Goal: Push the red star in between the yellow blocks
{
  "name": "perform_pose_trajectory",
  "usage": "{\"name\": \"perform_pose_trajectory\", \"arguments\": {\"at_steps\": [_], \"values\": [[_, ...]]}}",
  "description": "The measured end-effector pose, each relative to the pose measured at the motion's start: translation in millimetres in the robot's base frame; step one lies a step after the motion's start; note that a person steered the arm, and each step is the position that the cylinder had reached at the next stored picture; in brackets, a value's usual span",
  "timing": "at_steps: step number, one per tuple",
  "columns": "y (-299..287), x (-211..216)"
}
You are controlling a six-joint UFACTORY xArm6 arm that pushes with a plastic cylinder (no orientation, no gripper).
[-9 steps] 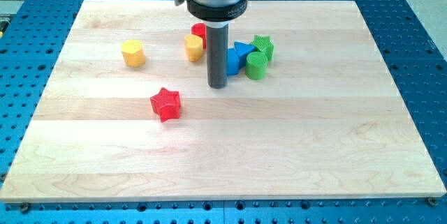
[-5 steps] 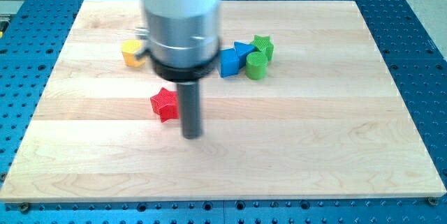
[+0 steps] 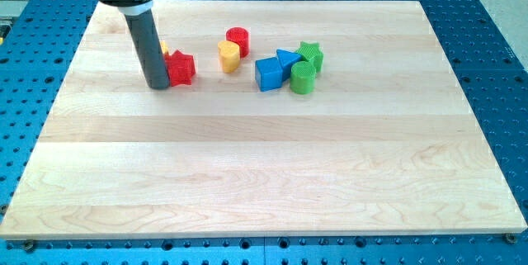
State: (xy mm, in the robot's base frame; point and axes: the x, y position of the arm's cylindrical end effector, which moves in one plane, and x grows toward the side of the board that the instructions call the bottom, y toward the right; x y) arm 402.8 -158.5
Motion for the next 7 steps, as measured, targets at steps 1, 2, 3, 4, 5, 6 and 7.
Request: {"name": "perform_pose_trajectory", "arguments": {"at_steps": [1,2,3,4,5,6,7], "values": [[0.9,1.8],[2.8,7.5],[-11.8,12.7],[33.0,-14.6],[41.5,-2.3],[96.9,-8.4],[97.6,-42.3]]}}
